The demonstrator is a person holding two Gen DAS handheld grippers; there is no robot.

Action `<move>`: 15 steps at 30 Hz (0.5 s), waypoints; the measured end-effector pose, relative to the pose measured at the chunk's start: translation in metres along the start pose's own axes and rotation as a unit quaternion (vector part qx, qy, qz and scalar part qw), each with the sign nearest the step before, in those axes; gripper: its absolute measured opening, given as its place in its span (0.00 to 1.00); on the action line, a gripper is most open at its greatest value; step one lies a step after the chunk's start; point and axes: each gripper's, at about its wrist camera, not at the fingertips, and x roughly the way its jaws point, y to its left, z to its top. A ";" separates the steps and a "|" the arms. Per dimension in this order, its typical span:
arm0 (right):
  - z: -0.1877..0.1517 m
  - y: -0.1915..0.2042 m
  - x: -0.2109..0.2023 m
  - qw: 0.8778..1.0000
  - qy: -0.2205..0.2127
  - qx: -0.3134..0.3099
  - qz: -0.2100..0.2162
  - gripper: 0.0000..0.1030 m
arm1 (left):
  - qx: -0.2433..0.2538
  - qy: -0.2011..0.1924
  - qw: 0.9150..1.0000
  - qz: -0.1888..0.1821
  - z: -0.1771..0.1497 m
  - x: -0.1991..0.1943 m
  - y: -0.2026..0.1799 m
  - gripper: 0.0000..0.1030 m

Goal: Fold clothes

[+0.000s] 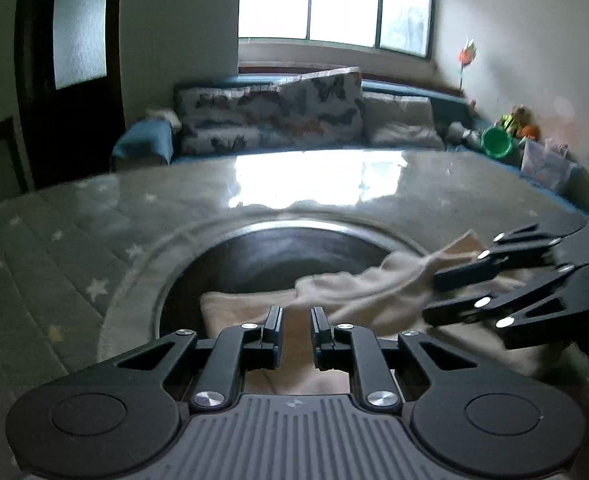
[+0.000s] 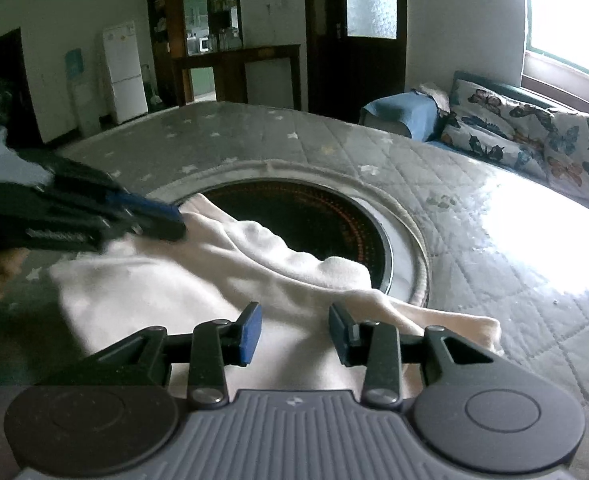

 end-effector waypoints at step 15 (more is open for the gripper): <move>-0.040 0.030 -0.064 0.998 -0.029 -0.046 -0.009 0.42 | 0.068 -0.013 0.997 -0.035 -0.038 -0.028 -0.038 0.17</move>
